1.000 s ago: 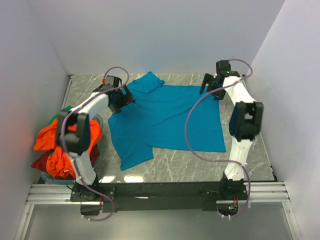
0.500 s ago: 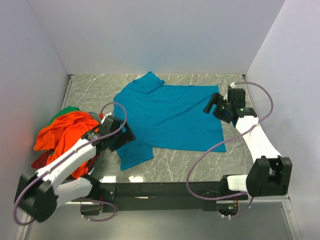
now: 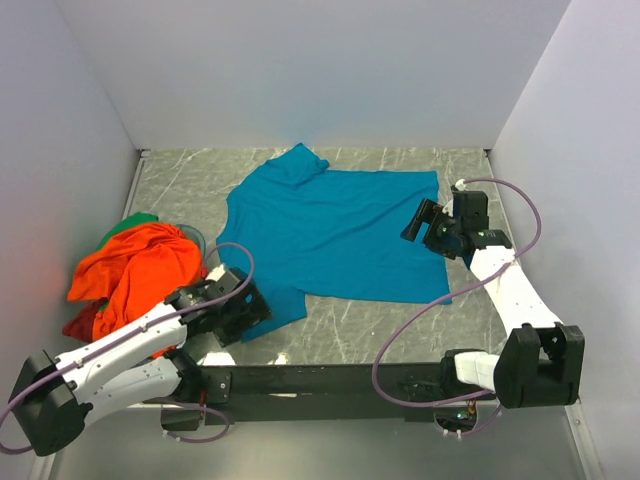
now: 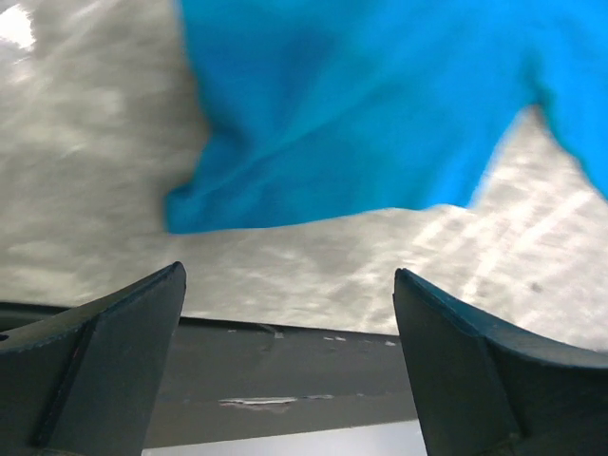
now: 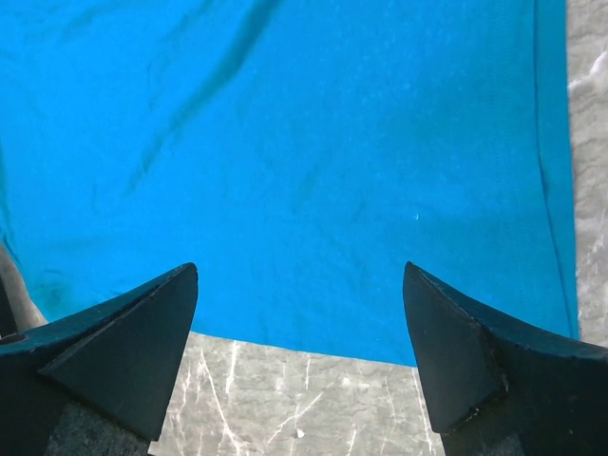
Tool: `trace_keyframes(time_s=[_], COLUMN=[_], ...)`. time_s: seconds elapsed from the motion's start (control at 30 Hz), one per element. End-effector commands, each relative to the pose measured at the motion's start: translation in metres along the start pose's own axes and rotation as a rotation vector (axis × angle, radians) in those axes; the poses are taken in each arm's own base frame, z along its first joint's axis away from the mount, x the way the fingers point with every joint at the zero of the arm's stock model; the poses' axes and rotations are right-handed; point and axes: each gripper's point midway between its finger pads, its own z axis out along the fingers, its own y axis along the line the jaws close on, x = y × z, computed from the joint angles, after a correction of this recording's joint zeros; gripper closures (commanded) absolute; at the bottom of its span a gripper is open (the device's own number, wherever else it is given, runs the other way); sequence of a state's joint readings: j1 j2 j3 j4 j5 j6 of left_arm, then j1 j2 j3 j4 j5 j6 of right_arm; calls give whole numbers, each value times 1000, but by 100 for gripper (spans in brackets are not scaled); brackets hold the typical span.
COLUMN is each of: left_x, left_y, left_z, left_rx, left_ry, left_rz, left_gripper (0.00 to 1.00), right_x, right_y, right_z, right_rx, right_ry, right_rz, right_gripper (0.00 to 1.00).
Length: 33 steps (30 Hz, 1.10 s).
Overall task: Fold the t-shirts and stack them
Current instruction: Fold the tshirt
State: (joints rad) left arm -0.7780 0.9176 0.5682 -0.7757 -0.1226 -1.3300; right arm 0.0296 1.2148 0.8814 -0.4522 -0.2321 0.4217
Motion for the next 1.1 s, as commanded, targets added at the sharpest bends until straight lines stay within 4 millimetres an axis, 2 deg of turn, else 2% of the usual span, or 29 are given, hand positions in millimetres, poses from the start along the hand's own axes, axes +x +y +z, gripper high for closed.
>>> trace_keyframes(time_s=[0.0,0.17,0.3,0.53,0.67,1.0,1.07], left_x=[6,3,-1,0,2,-1,-1], left_y=[30,41,41,42,38,38,39], left_z=[6,15,25,38,42,50,52], left_rx=[-114,-161,-190,-258,-237,-243,-250], left_ry=[-8,-38,-56,-49,-35,-45,-41], left_rz=[-94,-110,-93,-54,-48,-36,-33], left_gripper=[4,16,31,48,52,52,62], right_x=[-6,-3,-3,-2,-1,1,2], right_y=[12,9,10,10,10,9,9], right_z=[-2,2,3,3,3,5,6], right_rx=[-59,-52,-56,-56,-57,-57,-56], right_ry=[-29,-14,-10,-6,-5,2,3], right_rz=[-30,-29,-33,-32,-33,-31,-32], right_gripper=[5,6,6,6,6,6,6])
